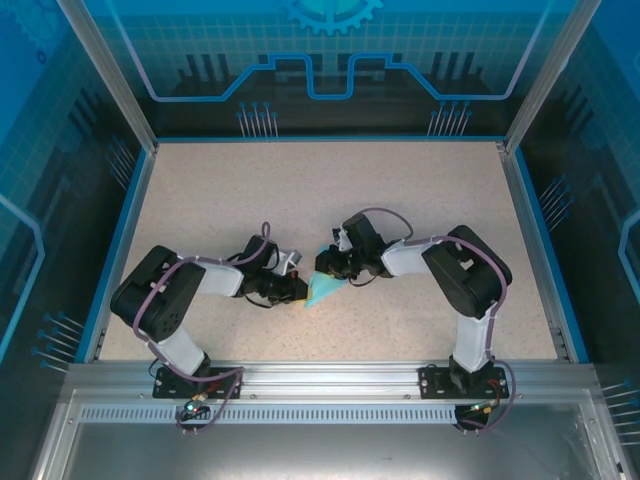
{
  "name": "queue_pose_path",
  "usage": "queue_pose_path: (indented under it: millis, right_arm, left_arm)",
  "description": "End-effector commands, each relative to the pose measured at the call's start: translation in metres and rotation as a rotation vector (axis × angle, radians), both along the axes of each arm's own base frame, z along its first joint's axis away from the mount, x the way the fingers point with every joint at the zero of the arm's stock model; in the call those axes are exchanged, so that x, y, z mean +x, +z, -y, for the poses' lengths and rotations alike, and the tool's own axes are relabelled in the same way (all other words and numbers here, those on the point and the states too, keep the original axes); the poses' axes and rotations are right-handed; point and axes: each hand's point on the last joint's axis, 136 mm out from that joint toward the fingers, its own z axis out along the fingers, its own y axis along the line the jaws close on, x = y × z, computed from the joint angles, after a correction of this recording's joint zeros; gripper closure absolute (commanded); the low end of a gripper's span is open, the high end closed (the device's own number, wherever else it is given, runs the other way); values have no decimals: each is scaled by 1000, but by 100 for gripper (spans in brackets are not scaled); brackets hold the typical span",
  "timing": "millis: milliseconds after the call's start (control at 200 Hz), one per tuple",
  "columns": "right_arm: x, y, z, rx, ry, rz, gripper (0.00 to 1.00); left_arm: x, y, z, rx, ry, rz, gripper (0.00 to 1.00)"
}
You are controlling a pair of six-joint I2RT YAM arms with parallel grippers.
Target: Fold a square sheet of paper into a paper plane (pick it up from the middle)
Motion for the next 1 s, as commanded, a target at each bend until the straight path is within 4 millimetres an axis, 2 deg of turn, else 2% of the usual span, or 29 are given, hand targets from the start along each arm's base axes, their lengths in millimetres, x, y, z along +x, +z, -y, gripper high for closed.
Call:
queue_pose_path:
  millis: [0,170,290,380,550,670,855,995]
  right_arm:
    - [14,2,0,8,-6,35,77]
    - [14,25,-4,49,21,78,76]
    - [13,41,4,40,14,113,75]
    - [11,44,10,25,8,122,75]
    - [3,37,9,24,22,97,75]
    - [0,31,-2,31,57,79,76]
    - [6,24,-10,32,56,67,76]
    - [11,13,-7,1,39,51,76]
  left_arm:
    - [2,-1,-1,-18,3,-39,100]
    - [4,-2,-5,-32,21,-65,100]
    - [5,-3,-7,-54,34,-79,100]
    - [7,-1,-8,-80,43,-88,100]
    - [10,-1,-10,-95,58,-101,100]
    - [11,-3,-12,-101,71,-115,100]
    - [11,-4,-12,-96,72,-117,100]
    - [10,-6,-13,-79,65,-121,100]
